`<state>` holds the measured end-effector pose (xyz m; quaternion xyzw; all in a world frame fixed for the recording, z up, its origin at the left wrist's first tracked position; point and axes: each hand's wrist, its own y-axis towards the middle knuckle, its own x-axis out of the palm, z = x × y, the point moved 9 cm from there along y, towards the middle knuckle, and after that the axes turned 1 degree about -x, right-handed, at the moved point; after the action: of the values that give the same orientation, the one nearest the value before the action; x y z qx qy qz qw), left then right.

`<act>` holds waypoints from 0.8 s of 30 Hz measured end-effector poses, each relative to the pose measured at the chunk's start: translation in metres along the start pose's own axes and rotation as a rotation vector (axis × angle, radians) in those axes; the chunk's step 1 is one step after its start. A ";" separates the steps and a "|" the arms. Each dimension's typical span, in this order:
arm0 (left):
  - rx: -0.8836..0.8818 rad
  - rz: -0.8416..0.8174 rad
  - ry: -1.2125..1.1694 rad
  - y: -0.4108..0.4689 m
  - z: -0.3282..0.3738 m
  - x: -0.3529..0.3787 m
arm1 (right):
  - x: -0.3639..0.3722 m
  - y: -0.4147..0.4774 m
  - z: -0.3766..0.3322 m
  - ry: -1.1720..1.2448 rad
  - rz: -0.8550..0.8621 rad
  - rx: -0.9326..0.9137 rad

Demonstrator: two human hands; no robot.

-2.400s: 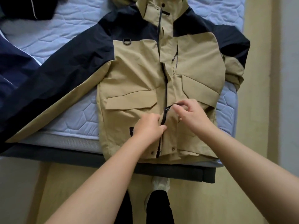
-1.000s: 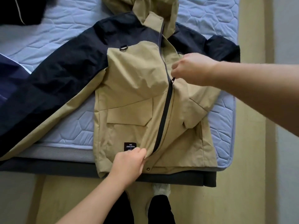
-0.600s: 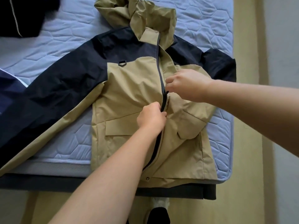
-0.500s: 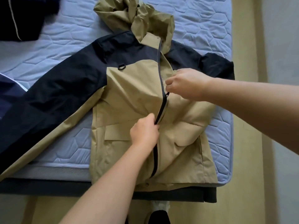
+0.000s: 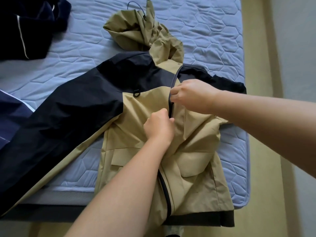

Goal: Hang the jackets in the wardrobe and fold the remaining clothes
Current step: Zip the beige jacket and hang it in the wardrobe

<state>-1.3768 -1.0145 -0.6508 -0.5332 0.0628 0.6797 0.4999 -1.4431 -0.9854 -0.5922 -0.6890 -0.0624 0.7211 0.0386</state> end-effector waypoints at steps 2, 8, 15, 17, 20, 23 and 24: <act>0.016 0.008 0.027 -0.008 -0.008 0.002 | -0.001 -0.003 0.003 -0.017 -0.015 0.009; -0.066 -0.048 0.074 -0.045 -0.063 0.032 | -0.014 -0.008 0.022 -0.012 -0.027 0.122; -0.130 -0.340 -0.081 -0.024 -0.064 0.009 | -0.034 -0.026 -0.008 0.105 0.160 0.301; -0.125 -0.173 -0.233 0.000 -0.047 -0.043 | -0.046 -0.030 -0.013 0.109 0.178 0.345; -0.087 0.004 -0.306 0.032 0.000 -0.108 | -0.067 -0.033 -0.022 0.157 0.231 0.348; -0.009 -0.058 -0.012 0.041 0.055 -0.121 | -0.083 -0.034 -0.035 0.215 0.286 0.339; 0.007 -0.087 0.127 0.040 0.067 -0.118 | -0.085 -0.036 -0.039 0.214 0.297 0.342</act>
<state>-1.4591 -1.0653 -0.5476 -0.5759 0.0734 0.6217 0.5258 -1.4009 -0.9606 -0.5051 -0.7465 0.1671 0.6418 0.0545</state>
